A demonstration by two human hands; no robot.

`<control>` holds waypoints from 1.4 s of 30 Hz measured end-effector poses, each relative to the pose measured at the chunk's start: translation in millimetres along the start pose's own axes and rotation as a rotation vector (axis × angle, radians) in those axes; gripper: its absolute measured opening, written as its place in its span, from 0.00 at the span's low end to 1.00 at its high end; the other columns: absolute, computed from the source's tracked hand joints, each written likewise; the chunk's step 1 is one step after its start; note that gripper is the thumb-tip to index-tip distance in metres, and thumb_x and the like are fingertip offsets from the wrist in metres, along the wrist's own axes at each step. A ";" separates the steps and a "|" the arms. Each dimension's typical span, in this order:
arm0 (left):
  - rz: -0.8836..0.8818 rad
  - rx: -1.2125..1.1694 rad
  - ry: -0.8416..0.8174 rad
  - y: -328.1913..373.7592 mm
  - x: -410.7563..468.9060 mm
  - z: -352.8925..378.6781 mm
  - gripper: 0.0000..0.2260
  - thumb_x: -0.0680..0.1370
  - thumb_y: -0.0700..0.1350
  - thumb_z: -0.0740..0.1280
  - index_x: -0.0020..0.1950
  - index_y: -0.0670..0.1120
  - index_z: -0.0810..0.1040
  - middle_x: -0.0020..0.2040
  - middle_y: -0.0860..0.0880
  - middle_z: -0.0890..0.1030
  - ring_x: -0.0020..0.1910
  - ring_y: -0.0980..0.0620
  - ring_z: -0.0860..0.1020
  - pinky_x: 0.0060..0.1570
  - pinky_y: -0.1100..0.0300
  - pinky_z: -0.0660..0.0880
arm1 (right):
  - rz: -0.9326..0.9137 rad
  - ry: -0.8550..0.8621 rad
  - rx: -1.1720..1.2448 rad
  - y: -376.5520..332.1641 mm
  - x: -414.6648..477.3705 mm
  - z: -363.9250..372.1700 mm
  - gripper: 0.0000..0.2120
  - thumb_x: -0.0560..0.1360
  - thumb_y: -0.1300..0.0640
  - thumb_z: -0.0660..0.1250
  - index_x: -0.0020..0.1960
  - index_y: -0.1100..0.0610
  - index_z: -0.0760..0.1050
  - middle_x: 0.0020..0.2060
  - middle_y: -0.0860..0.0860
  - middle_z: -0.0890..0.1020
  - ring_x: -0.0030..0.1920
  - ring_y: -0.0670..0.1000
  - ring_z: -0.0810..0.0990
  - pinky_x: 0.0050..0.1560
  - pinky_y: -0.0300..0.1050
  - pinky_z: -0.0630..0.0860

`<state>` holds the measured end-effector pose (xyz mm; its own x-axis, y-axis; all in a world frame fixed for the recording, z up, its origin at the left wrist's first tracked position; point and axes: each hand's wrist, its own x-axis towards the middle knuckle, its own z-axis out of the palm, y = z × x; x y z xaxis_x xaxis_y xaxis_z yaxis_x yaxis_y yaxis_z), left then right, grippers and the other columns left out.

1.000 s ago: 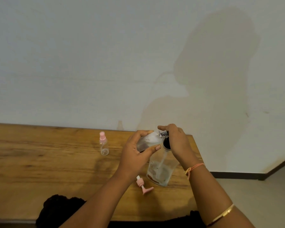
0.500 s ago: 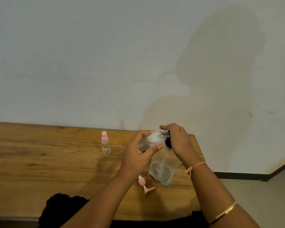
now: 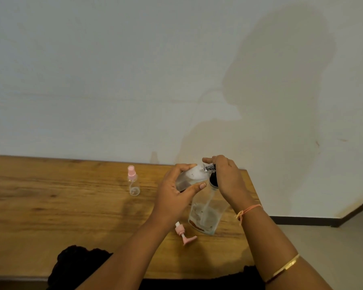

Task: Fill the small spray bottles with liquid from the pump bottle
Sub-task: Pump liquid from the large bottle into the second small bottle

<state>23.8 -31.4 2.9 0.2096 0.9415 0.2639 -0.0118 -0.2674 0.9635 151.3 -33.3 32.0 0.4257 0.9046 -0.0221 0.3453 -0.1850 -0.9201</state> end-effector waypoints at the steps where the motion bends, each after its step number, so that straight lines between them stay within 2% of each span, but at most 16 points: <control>1: 0.000 -0.005 -0.001 0.4 -0.4 0.0 0.17 0.68 0.41 0.75 0.49 0.58 0.75 0.52 0.54 0.79 0.52 0.60 0.77 0.44 0.70 0.76 | 0.007 -0.006 0.026 -0.8 -0.7 0.2 0.18 0.75 0.47 0.47 0.42 0.42 0.76 0.47 0.39 0.72 0.62 0.49 0.70 0.71 0.63 0.54; 3: 0.005 -0.018 0.003 1.4 -0.9 -0.4 0.17 0.68 0.42 0.74 0.49 0.59 0.75 0.52 0.55 0.79 0.51 0.61 0.77 0.45 0.68 0.77 | 0.014 -0.014 0.049 -3.4 -0.6 0.7 0.18 0.72 0.46 0.47 0.42 0.41 0.77 0.46 0.37 0.73 0.59 0.47 0.70 0.71 0.63 0.55; 5: 0.016 -0.038 0.007 2.1 -1.6 -1.0 0.17 0.67 0.41 0.74 0.49 0.58 0.75 0.51 0.56 0.79 0.50 0.62 0.77 0.45 0.67 0.77 | 0.005 -0.017 0.035 -4.5 1.5 0.2 0.19 0.73 0.47 0.47 0.41 0.41 0.77 0.50 0.40 0.75 0.61 0.47 0.70 0.71 0.63 0.55; 8: 0.023 -0.038 0.008 3.5 -2.4 -0.4 0.17 0.68 0.41 0.74 0.49 0.58 0.74 0.51 0.56 0.78 0.50 0.65 0.76 0.44 0.70 0.76 | -0.004 -0.032 0.001 -5.4 3.9 -2.7 0.18 0.76 0.49 0.48 0.42 0.41 0.76 0.54 0.43 0.74 0.64 0.49 0.69 0.71 0.63 0.54; 11: 0.018 -0.033 0.005 2.7 -0.5 0.9 0.17 0.68 0.40 0.74 0.48 0.57 0.74 0.49 0.57 0.78 0.48 0.67 0.76 0.42 0.72 0.74 | 0.019 -0.027 0.003 -7.3 1.9 -1.4 0.18 0.73 0.46 0.46 0.42 0.40 0.75 0.53 0.44 0.74 0.65 0.52 0.68 0.71 0.65 0.55; 14: 0.009 -0.054 -0.006 3.8 -0.8 1.3 0.16 0.68 0.38 0.74 0.48 0.56 0.74 0.48 0.58 0.78 0.46 0.69 0.76 0.40 0.73 0.74 | 0.026 -0.007 -0.019 -2.6 2.9 1.3 0.20 0.78 0.58 0.47 0.55 0.49 0.78 0.63 0.51 0.74 0.68 0.55 0.65 0.70 0.66 0.55; 15: 0.011 -0.064 -0.008 4.6 -1.4 1.4 0.16 0.69 0.37 0.73 0.48 0.55 0.74 0.48 0.57 0.78 0.46 0.69 0.76 0.40 0.74 0.73 | 0.016 -0.011 -0.044 -0.4 4.8 0.5 0.21 0.78 0.59 0.47 0.57 0.52 0.77 0.63 0.51 0.74 0.68 0.55 0.66 0.70 0.66 0.55; 19: 0.024 -0.066 0.003 3.1 -1.9 0.5 0.16 0.68 0.39 0.74 0.48 0.56 0.75 0.49 0.56 0.79 0.48 0.66 0.77 0.43 0.70 0.75 | 0.021 -0.032 0.029 -4.1 4.3 -3.5 0.19 0.78 0.51 0.48 0.47 0.43 0.77 0.50 0.41 0.73 0.62 0.49 0.69 0.71 0.63 0.56; 21: 0.028 -0.052 0.003 2.4 -1.3 -0.5 0.16 0.67 0.41 0.74 0.49 0.57 0.75 0.50 0.55 0.79 0.49 0.63 0.77 0.44 0.68 0.77 | 0.013 -0.030 0.030 -4.7 4.7 -3.4 0.19 0.78 0.51 0.48 0.47 0.43 0.78 0.51 0.41 0.73 0.63 0.49 0.69 0.71 0.63 0.55; 23: 0.030 -0.049 0.001 2.8 -0.9 -0.4 0.16 0.68 0.40 0.74 0.48 0.57 0.75 0.50 0.55 0.79 0.48 0.64 0.77 0.43 0.70 0.76 | 0.010 -0.021 0.025 -4.9 4.7 -4.4 0.19 0.78 0.51 0.48 0.46 0.43 0.78 0.51 0.42 0.74 0.63 0.50 0.70 0.71 0.63 0.56; 28: 0.021 -0.011 0.005 1.2 0.0 1.0 0.17 0.68 0.39 0.74 0.47 0.58 0.74 0.49 0.57 0.78 0.47 0.68 0.76 0.42 0.72 0.74 | 0.008 -0.027 0.025 -2.4 0.4 -1.3 0.18 0.73 0.45 0.47 0.43 0.41 0.76 0.42 0.35 0.71 0.61 0.51 0.71 0.71 0.63 0.56; 32: 0.024 -0.005 0.004 2.2 -0.8 1.6 0.17 0.68 0.39 0.74 0.47 0.57 0.74 0.49 0.57 0.79 0.47 0.68 0.76 0.41 0.74 0.73 | 0.011 -0.001 0.022 -1.3 -2.0 1.3 0.18 0.72 0.46 0.46 0.41 0.40 0.76 0.47 0.40 0.72 0.62 0.51 0.71 0.71 0.64 0.55; 34: 0.030 -0.023 0.001 4.7 -2.3 1.1 0.16 0.68 0.40 0.74 0.48 0.57 0.74 0.48 0.58 0.78 0.47 0.67 0.77 0.41 0.72 0.74 | 0.008 -0.006 0.069 -1.8 -1.5 0.1 0.19 0.71 0.45 0.47 0.42 0.42 0.77 0.47 0.39 0.74 0.59 0.48 0.71 0.71 0.63 0.55; 37: 0.028 -0.054 -0.010 7.0 -3.3 -0.7 0.16 0.68 0.40 0.74 0.48 0.56 0.75 0.48 0.58 0.78 0.48 0.67 0.77 0.41 0.70 0.76 | -0.013 -0.009 0.065 -3.1 1.2 -1.3 0.18 0.76 0.49 0.49 0.42 0.43 0.77 0.47 0.39 0.76 0.58 0.47 0.71 0.71 0.63 0.56; 40: 0.024 -0.040 -0.002 6.2 -2.9 -0.1 0.17 0.68 0.39 0.74 0.48 0.57 0.74 0.48 0.58 0.78 0.47 0.67 0.76 0.42 0.71 0.76 | 0.003 -0.016 0.026 -4.2 2.5 -1.8 0.19 0.69 0.44 0.47 0.40 0.42 0.77 0.51 0.43 0.77 0.60 0.50 0.72 0.70 0.64 0.57; 42: 0.022 -0.031 0.002 4.2 -1.5 1.4 0.17 0.68 0.39 0.74 0.48 0.57 0.74 0.48 0.57 0.79 0.47 0.66 0.77 0.42 0.72 0.75 | 0.027 -0.018 0.017 -3.9 2.1 -0.6 0.20 0.67 0.44 0.45 0.39 0.42 0.77 0.49 0.43 0.76 0.62 0.52 0.72 0.70 0.65 0.56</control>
<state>24.8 -34.2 6.5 0.2071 0.9359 0.2850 -0.0467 -0.2815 0.9584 151.4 -30.9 35.7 0.4197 0.9061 -0.0533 0.3195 -0.2025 -0.9257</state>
